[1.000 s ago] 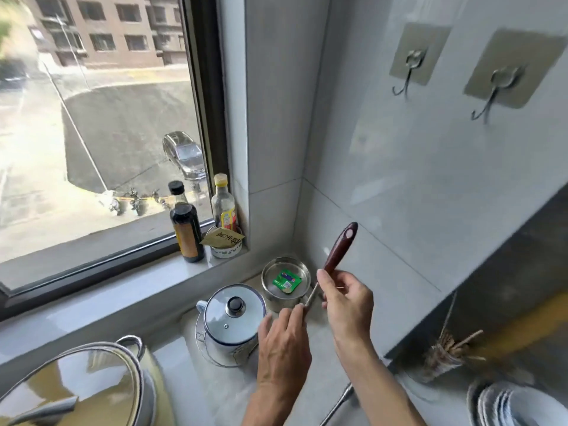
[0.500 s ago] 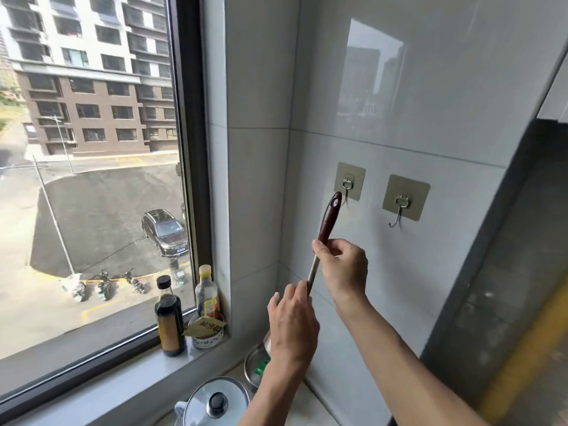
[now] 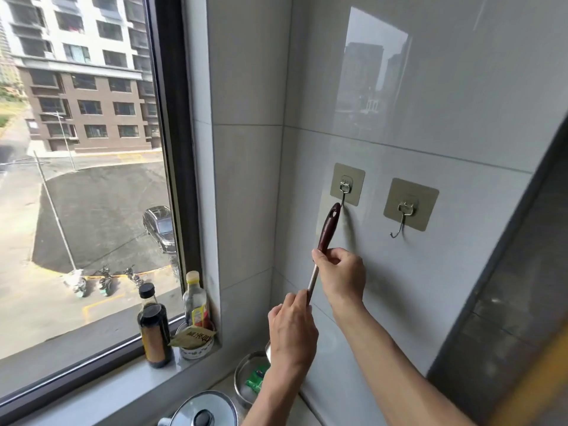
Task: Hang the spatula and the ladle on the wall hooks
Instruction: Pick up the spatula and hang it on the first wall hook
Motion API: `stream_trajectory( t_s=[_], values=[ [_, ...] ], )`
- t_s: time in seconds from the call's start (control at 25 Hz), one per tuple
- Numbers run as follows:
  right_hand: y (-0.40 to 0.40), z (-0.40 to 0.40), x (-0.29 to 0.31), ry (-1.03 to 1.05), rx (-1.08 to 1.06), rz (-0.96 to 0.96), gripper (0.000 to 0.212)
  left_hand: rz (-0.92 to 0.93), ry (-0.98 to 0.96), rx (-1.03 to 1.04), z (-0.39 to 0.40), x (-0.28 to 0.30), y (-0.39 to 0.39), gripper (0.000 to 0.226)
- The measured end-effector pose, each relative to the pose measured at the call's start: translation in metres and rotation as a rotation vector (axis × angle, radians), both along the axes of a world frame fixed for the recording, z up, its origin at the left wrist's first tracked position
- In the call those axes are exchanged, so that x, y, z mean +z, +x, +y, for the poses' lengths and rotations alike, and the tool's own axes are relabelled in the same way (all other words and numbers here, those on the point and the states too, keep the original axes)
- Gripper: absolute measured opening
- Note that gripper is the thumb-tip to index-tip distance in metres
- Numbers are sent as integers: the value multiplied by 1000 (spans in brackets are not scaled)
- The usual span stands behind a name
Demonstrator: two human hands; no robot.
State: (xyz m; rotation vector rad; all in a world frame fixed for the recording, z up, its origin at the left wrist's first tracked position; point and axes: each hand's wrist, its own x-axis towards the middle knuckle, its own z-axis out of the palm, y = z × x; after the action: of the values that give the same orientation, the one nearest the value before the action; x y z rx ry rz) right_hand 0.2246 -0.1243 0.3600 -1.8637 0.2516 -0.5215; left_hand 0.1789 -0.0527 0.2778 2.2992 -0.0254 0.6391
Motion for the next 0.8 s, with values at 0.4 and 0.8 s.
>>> stream_trajectory(
  t_s=[0.4,0.8],
  values=[
    [15,-8,-9,-162,-21,-11,14,64,-172,12,-16,-11,41,7],
    [-2,-26,-46,-150,-56,-58,26,142,-270,-33,-22,-36,46,29]
  ],
)
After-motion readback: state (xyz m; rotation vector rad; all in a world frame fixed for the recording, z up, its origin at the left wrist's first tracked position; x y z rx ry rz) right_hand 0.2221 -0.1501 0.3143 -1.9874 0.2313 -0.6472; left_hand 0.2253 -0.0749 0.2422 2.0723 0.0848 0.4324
